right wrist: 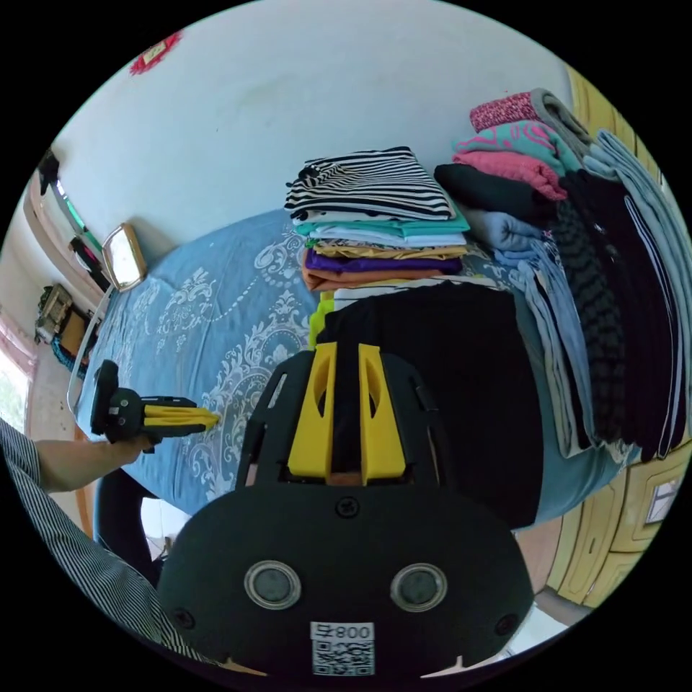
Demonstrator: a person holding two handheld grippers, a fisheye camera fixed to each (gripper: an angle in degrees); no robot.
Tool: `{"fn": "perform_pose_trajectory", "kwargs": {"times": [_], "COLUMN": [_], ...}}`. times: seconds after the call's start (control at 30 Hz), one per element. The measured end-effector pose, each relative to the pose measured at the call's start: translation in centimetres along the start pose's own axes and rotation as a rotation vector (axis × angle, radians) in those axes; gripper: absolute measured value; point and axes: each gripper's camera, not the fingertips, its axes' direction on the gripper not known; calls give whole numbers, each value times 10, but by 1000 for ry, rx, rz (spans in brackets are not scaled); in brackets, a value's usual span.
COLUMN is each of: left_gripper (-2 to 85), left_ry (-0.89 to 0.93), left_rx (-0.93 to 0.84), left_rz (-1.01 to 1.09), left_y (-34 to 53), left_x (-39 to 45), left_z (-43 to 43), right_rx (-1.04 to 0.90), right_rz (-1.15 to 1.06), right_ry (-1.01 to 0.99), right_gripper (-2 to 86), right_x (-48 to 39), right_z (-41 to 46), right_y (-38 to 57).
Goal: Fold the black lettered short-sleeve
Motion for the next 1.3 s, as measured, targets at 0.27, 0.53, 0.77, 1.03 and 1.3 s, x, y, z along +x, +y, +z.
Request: {"fn": "perform_pose_trajectory", "kwargs": {"times": [0.27,0.53,0.77,1.03,1.3], "left_gripper": [2,1,1,3,22], "left_ry": [-7,39,213,349,434], "left_rx": [42,55,137,319,465], "left_rz": [-67,-119,-162,-205,-202], "left_y": [19,52,94,175,263], "left_x": [25,16,-13,-51,-85], "left_z": [-4,2,-6,-45,-75], "right_rx": [-81,-76,42,222,348], "right_rz": [45,115,193,109,-41], "right_ry": [112,73,-195,-533,-749], "right_gripper": [89,7,-2,-1,-1], "right_x": [-16,10,56,71,74], "right_z": [18,-10,-98,-228,-380], "right_y": [-16,10,59,124,193]}}
